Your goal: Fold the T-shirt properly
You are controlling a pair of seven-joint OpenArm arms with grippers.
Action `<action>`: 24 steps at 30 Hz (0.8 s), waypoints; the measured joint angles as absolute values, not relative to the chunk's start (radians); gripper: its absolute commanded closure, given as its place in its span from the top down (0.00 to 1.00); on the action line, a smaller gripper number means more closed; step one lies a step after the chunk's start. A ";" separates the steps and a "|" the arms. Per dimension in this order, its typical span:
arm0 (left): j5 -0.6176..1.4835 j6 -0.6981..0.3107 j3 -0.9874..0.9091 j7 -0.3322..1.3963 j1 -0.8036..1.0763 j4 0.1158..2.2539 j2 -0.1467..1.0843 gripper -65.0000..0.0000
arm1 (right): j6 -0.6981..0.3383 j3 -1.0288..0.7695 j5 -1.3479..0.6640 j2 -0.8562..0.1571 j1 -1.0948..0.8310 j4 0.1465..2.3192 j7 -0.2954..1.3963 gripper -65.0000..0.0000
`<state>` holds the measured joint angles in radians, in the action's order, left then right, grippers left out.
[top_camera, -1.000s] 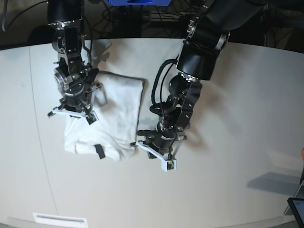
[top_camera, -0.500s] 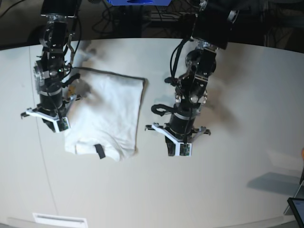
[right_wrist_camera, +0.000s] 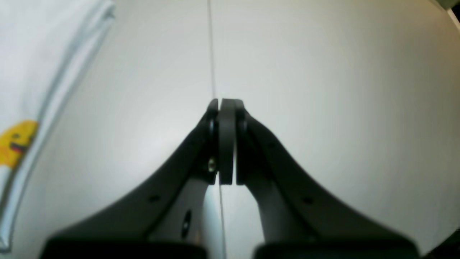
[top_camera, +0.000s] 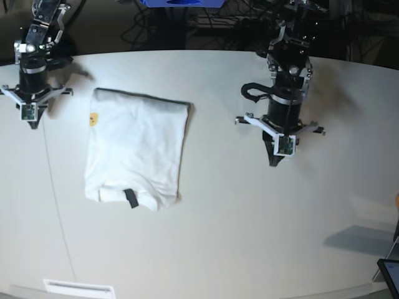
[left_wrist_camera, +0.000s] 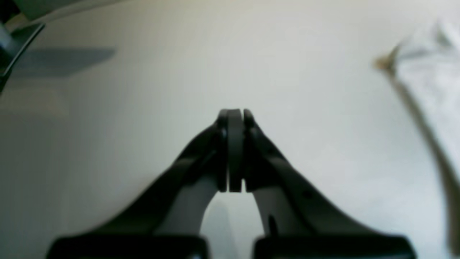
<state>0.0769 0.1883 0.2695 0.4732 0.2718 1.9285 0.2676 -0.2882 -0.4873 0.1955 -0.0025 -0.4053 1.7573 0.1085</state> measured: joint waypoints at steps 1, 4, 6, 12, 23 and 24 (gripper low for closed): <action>0.068 0.191 0.265 0.473 0.292 1.935 0.296 0.00 | -0.289 -0.499 0.195 -0.003 -0.419 1.758 0.107 0.00; 0.060 0.190 0.246 0.470 0.374 1.969 0.356 0.00 | -0.295 -0.543 0.192 0.001 -0.471 1.758 0.105 0.00; 0.063 0.181 0.202 0.466 0.448 1.997 0.358 0.00 | -0.289 -0.566 0.193 0.000 -0.495 1.758 0.105 0.00; 0.059 0.191 0.088 0.392 0.642 2.004 0.373 0.00 | -0.302 -0.622 0.190 0.009 -0.589 1.758 0.105 0.00; 0.059 0.185 0.086 0.278 0.917 2.004 0.376 0.00 | -0.292 -0.696 0.189 0.069 -0.672 1.758 0.102 0.00; 0.059 0.184 0.086 0.275 0.939 2.004 0.374 0.00 | -0.290 -0.697 0.190 0.073 -0.689 1.758 0.107 0.00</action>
<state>0.0593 0.1844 0.0860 0.2749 0.9390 2.0037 0.3740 -0.2905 -0.6971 0.1902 0.0734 -0.6888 1.7576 0.1074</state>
